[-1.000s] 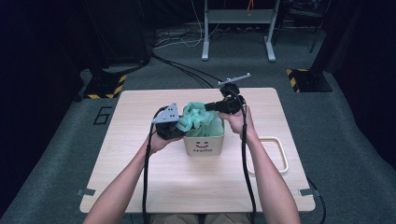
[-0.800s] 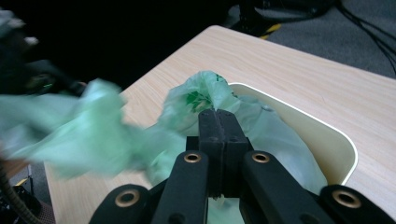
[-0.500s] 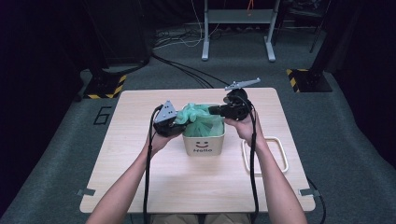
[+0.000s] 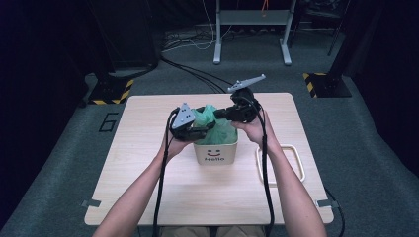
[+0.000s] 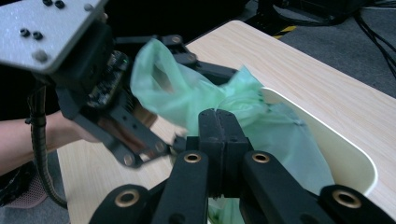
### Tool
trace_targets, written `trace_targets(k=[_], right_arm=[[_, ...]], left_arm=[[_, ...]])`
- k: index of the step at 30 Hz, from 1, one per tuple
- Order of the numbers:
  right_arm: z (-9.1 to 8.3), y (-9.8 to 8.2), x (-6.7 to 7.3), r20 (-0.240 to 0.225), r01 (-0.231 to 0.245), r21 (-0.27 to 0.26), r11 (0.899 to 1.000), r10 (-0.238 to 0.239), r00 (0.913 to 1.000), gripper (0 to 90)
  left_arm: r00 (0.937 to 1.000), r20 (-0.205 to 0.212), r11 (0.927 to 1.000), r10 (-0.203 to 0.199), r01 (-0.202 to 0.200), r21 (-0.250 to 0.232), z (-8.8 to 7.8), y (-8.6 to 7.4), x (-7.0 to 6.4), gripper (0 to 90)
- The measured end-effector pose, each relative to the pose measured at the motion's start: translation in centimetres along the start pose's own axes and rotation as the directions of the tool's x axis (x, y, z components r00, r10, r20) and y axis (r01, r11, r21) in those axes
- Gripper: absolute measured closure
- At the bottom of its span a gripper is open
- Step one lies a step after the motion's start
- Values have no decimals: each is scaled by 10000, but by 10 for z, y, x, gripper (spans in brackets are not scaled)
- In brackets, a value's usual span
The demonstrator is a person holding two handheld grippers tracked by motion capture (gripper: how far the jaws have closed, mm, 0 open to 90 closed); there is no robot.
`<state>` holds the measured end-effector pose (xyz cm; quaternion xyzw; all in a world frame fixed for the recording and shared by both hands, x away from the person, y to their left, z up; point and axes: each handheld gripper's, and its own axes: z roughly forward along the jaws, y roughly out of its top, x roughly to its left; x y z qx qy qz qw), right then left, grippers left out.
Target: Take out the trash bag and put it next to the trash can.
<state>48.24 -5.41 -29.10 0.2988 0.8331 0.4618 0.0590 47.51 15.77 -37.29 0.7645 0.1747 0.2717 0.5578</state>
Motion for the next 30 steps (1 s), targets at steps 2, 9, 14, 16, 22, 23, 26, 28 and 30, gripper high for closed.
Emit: trace_targets(k=[2,9,14,16,22,23,26,28,30], right_arm=[[4,2,2,-49,72,127,9999,-71,10000,900],[8,6,2,-457,72,35,10000,-70,9989,900],[10,4,0,-698,-123,-182,9998,110,9975,900],[10,3,-2,-741,-149,-263,9995,129,9972,900],[6,-2,-5,-538,-254,-830,9962,210,9983,831],[3,-2,-6,-470,-277,-977,9948,232,9986,798],[-6,-5,-7,-98,-343,-1284,9911,333,9994,696],[-12,-8,-8,86,-376,-1412,9893,392,9992,595],[-17,-12,-7,406,-407,-1506,9878,474,9981,461]], left_arm=[[9999,117,9999,102,-101,-57,3,3,-3,362],[9951,983,9994,97,-62,-355,8,5,-6,468],[9850,1674,9962,-427,547,-676,10,2,-2,668],[9819,1758,9940,-706,841,-705,11,1,0,751],[9717,1958,9899,-1324,1399,-249,14,0,6,861],[9701,1945,9884,-1449,1511,-173,14,0,7,864],[9650,1951,9837,-1753,1796,-44,14,1,12,868],[9622,1934,9807,-1918,1955,-2,13,2,15,868],[9636,1854,9807,-1925,1957,15,11,5,17,868]])
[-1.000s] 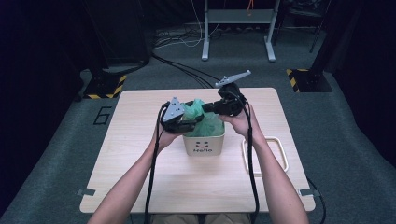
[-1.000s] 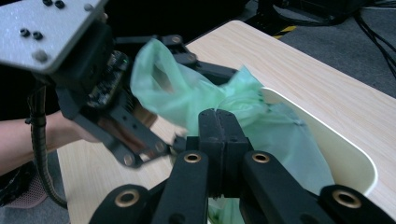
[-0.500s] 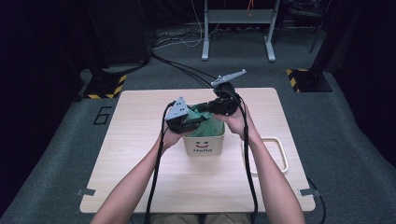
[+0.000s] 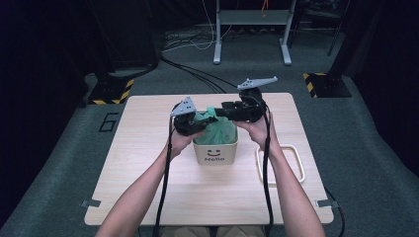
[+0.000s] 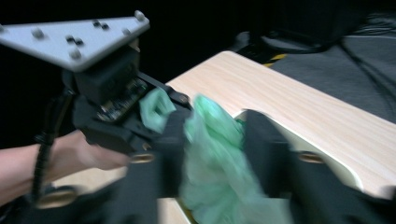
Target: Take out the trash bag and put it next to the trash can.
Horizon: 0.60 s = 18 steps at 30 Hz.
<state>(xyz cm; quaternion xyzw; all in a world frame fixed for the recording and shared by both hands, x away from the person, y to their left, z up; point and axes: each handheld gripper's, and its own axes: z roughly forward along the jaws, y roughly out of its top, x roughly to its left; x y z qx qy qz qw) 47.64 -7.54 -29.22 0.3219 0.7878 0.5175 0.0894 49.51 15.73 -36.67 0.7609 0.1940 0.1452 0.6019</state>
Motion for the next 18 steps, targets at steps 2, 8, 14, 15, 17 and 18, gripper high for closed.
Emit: trace_targets(k=[2,8,14,15,17,18], right_arm=[[-6,-7,2,482,6,-123,9999,0,9988,349],[-18,-39,11,1791,25,-207,9998,13,9838,195],[-8,-85,24,2622,-103,47,9999,87,9650,144],[-4,-96,26,2723,-152,133,9998,110,9621,140],[3,-112,30,2962,-61,312,9995,-35,9551,131],[6,-121,31,3032,-78,404,9992,-48,9529,122]], left_arm=[[10000,-14,9999,-84,84,-75,-2,4,2,867],[9998,-193,10000,-56,57,43,-7,16,5,866],[9997,-241,9999,85,-83,90,-10,31,6,866],[9996,-238,9999,117,-114,95,-10,33,6,866],[9996,-258,9999,127,-126,59,-10,36,6,866],[9996,-260,9999,136,-135,67,-11,38,6,865]])
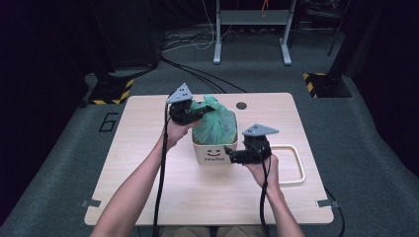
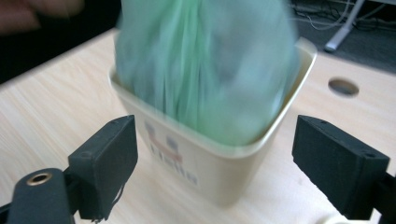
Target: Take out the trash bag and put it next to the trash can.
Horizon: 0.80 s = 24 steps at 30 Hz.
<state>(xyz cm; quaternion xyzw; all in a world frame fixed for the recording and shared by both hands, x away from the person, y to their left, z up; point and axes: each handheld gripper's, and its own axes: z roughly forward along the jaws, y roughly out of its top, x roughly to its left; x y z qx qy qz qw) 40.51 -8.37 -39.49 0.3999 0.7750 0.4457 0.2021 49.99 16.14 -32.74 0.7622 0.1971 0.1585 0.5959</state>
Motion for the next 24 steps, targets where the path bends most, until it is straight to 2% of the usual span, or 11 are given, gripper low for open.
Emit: trace_targets(k=[3,9,12,15,18,20,24], right_arm=[[12,-30,4,353,-265,92,9996,262,9990,104],[38,-75,14,907,-308,823,9961,233,9956,77],[47,-85,16,1094,-252,1111,9935,130,9939,81],[57,-96,19,1099,-539,1367,9891,389,9932,74],[66,-103,22,1209,-466,1669,9849,265,9923,58],[70,-106,23,1178,-560,1810,9819,349,9924,56],[76,-108,23,1290,-436,2002,9788,178,9915,54]], left_arm=[[10000,-41,10000,13,-13,29,-1,4,1,865],[9999,-113,10000,66,-66,43,-1,13,1,865],[9999,-128,10000,90,-89,35,-1,19,1,864],[9998,-168,9999,135,-135,1,-1,24,1,864],[9996,-206,9998,198,-197,47,-1,28,1,864],[9994,-234,9997,246,-245,47,-2,31,1,864],[9991,-282,9995,312,-312,-12,-6,38,2,864]])
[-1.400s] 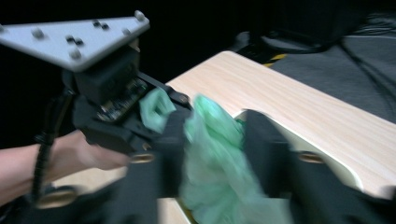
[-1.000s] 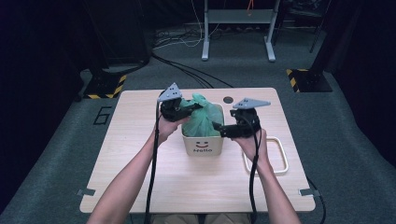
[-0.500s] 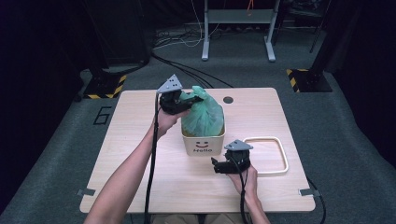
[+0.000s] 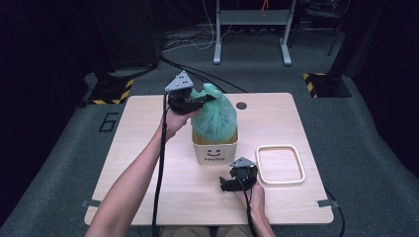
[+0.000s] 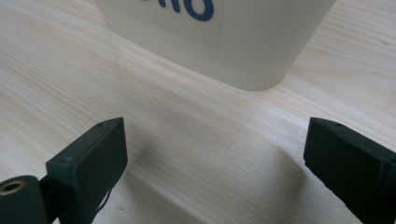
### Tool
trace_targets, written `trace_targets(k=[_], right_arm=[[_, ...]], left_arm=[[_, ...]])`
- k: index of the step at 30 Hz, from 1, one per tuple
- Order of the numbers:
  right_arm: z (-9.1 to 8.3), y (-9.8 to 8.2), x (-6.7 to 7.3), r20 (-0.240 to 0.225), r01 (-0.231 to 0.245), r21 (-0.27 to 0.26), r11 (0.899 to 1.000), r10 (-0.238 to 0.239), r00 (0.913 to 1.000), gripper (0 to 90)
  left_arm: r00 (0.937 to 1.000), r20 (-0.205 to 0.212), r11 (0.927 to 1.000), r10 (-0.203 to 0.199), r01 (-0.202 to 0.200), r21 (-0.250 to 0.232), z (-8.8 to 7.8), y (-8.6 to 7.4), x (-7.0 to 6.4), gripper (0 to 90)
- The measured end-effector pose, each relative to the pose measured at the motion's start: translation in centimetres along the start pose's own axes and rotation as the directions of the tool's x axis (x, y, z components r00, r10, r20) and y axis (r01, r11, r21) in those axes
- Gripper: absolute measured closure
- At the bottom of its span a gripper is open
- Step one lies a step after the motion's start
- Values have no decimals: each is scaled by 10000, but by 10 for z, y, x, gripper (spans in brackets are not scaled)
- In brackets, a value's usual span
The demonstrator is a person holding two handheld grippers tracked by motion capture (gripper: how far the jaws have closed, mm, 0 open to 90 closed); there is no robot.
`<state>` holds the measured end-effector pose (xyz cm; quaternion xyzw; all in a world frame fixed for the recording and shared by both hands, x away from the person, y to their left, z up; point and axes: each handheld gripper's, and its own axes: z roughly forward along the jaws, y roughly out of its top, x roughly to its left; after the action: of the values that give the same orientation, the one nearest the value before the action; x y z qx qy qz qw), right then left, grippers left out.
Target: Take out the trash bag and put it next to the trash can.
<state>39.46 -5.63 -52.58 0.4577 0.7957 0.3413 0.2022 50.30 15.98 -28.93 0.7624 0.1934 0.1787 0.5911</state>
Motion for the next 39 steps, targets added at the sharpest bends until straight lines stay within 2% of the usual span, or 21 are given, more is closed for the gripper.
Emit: trace_targets(k=[4,20,39], right_arm=[[2,0,-2,-69,-37,211,9998,38,10000,54],[3,-2,-2,-82,-35,36,10000,36,10000,53],[3,-1,-3,-44,-109,18,9999,109,9999,63]], left_arm=[[10000,-57,10000,57,-57,-58,-5,7,1,864],[9994,-217,9993,281,-286,-235,-16,28,0,864],[9983,-459,9985,368,-385,-382,-29,41,4,862]])
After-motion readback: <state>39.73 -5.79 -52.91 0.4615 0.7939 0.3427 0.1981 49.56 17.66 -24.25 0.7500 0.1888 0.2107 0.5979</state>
